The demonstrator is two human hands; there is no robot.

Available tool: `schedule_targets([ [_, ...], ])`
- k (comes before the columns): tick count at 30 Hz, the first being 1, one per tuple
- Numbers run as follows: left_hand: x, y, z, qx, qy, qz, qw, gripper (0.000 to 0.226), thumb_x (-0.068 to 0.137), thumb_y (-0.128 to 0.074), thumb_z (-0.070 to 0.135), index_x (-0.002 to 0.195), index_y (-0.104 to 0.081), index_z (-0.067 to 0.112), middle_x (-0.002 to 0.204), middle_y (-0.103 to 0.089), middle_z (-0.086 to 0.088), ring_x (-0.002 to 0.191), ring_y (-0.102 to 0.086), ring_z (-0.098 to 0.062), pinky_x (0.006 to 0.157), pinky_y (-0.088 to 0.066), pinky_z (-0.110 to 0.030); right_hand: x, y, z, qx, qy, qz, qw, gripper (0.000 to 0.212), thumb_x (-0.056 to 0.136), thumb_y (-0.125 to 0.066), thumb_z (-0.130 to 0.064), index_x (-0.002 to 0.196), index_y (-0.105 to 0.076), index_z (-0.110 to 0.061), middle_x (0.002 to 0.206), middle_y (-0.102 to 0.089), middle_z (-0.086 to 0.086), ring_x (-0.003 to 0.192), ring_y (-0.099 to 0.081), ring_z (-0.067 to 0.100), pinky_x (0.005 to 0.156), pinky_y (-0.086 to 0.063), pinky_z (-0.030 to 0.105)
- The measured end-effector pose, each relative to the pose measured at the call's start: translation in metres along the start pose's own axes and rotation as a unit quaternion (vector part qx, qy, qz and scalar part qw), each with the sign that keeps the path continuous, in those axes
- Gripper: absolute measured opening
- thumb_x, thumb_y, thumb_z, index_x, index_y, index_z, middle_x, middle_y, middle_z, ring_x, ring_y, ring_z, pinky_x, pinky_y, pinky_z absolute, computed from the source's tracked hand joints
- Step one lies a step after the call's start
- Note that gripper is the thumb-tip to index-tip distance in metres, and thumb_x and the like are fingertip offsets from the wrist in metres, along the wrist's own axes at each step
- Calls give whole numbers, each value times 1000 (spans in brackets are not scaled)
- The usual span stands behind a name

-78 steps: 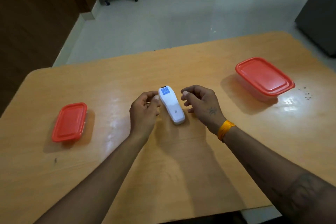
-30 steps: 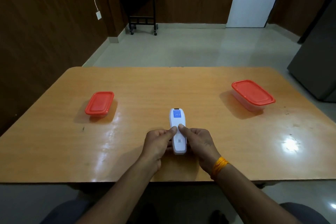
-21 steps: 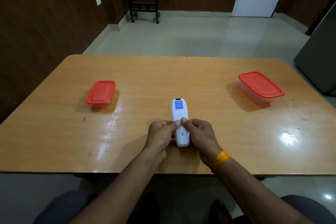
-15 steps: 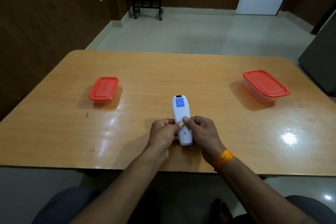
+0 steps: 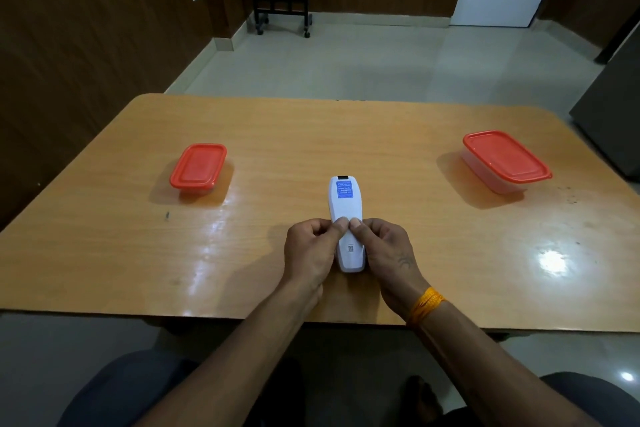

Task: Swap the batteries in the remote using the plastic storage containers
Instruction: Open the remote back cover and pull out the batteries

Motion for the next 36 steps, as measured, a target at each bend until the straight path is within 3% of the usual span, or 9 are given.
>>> schedule_targets([
  [3,-2,0,-1,-9,4,0,1000,20,93,-77,25,106,-77,10,100,-81,-5,90,-79,-20,81,-66,-39,-3,-1,-2,7,8,-13,1000,26,100,-66,-26,102,-75,-1,93,-78,13,79,-76,15,65,-60,24],
  [7,0,3,3,-25,-1,-14,1000,24,93,-77,29,107,-78,10,99,-82,-4,90,-79,-20,78,-65,-36,-3,-1,-6,12,-5,-23,1000,26,101,-65,-31,102,-77,-8,95,-80,10,87,-77,20,73,-64,32],
  [9,2,4,6,-27,-5,-12,1000,23,93,-77,30,107,-77,12,99,-82,-2,89,-80,-18,75,-65,-34,1,2,-13,-86,29,10,996,20,99,-66,-39,100,-76,-22,95,-79,-2,89,-76,14,77,-65,34],
  [12,7,4,8,-42,16,-10,999,23,93,-76,27,109,-75,10,105,-81,-5,93,-79,-23,71,-65,-32,0,6,-28,-262,139,87,951,28,94,-69,-50,106,-70,-25,93,-70,-13,84,-67,2,67,-55,18],
  [17,10,6,7,-45,56,-5,997,27,92,-76,32,103,-74,7,97,-82,-6,86,-80,-22,64,-58,-31,-12,-4,-22,-365,185,61,911,55,78,-80,-59,118,-62,-26,103,-63,-12,85,-60,6,65,-46,21],
  [20,12,5,9,-27,41,6,999,34,94,-74,34,97,-72,0,90,-82,-7,77,-79,-23,63,-57,-32,-14,-4,-24,-375,205,84,900,50,81,-81,-48,120,-65,-21,103,-66,-6,84,-60,11,62,-37,17],
  [23,15,7,16,-3,12,18,1000,31,94,-74,29,91,-73,-2,85,-82,-8,71,-79,-21,57,-58,-27,-15,0,-28,-351,218,85,907,44,81,-81,-43,117,-71,-20,101,-72,-6,81,-61,9,66,-47,25],
  [30,27,13,17,48,15,16,999,30,94,-72,22,90,-73,-7,83,-81,-14,69,-80,-28,67,-67,-45,-2,23,-34,-268,161,127,941,29,85,-81,-37,109,-76,-22,92,-72,-15,81,-67,1,74,-57,25],
  [36,33,13,17,87,31,-5,996,34,93,-74,22,92,-73,-12,71,-79,-10,65,-79,-30,70,-66,-52,20,50,-17,-385,138,176,895,43,78,-85,-42,107,-68,-14,101,-73,5,95,-64,29,79,-47,35],
])
Point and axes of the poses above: each hand's wrist, its own x-axis towards the middle knuckle, its own y-axis out of the back of the hand, z = x × y, the point moved 4 cm from there along x, towards the middle knuckle
